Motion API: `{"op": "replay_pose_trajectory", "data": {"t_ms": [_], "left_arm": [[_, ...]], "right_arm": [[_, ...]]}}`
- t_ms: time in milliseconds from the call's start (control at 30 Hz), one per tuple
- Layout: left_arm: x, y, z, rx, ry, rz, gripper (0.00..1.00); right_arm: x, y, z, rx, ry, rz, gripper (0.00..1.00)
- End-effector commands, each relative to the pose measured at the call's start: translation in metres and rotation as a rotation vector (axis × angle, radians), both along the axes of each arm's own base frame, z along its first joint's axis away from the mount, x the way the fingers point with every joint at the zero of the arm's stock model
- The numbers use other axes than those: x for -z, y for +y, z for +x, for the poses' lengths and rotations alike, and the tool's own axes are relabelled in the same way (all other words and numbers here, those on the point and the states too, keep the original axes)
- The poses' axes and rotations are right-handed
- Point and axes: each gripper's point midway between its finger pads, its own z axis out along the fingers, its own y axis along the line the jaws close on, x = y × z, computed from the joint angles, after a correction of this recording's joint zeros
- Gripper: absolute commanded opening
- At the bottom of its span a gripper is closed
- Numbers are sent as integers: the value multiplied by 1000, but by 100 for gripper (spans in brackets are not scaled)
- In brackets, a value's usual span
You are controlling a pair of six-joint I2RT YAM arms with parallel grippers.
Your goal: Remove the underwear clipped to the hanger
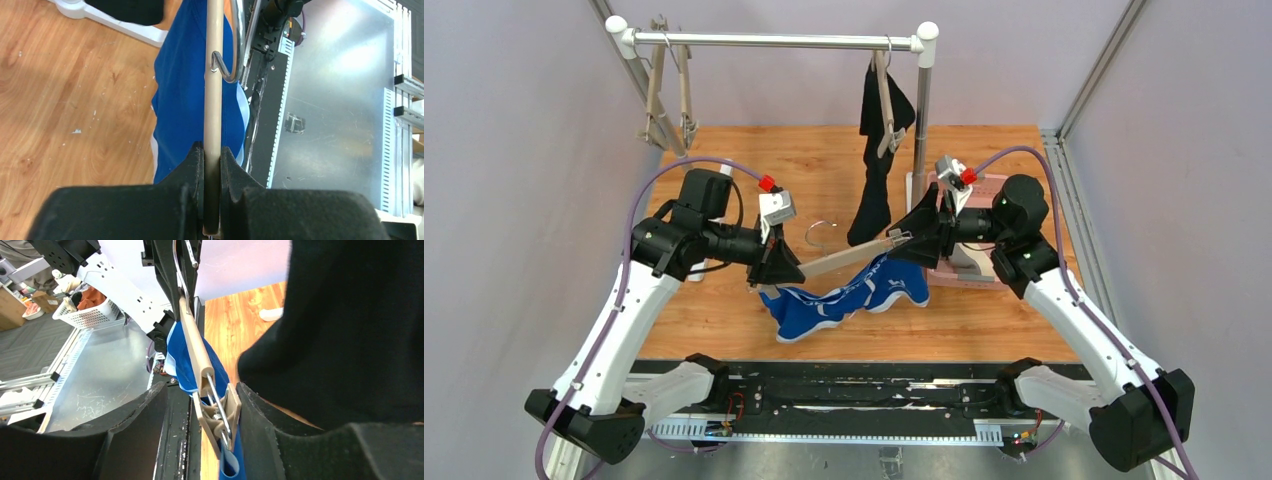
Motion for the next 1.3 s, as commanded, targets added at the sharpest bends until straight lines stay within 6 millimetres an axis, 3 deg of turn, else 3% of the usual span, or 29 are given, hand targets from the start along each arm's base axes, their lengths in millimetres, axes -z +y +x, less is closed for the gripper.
{"op": "replay_pose_trajectory", "data": {"t_ms": [0, 133, 300, 333, 367, 433, 533, 767, 1033, 1167, 1267], "left_arm": [[2, -6, 1, 22, 0, -15, 0], [2, -6, 2, 17, -2, -12, 0], [-1, -8, 6, -1, -17, -26, 0], [-2, -8, 7, -4, -19, -29, 0], [-2, -9, 8, -4, -19, -30, 0], [-3, -9, 8, -4, -17, -33, 0], [-7, -10, 8, -5, -23, -37, 0], [-30, -12, 14, -16, -76, -60, 0], [-72, -30, 27, -25, -137, -158, 0], [-73, -47, 33, -27, -140, -173, 0], [-72, -64, 34, -19, -135, -205, 0]], "right_arm": [[-8, 5, -10, -44, -14, 3, 46], [-2, 9, -12, -63, -11, -21, 2], [4, 12, -16, -60, -28, -49, 1], [4, 12, -15, -50, -31, -50, 2], [3, 12, -13, -38, -31, -54, 13], [1, 10, -12, -17, -49, -58, 50], [-5, 6, -6, 53, -95, -60, 66], [-23, -18, 11, 326, -202, -44, 79], [-17, -49, 28, 601, -163, 2, 80], [-14, -52, 30, 650, -101, 97, 78], [-12, -46, 29, 624, -48, 168, 72]]}}
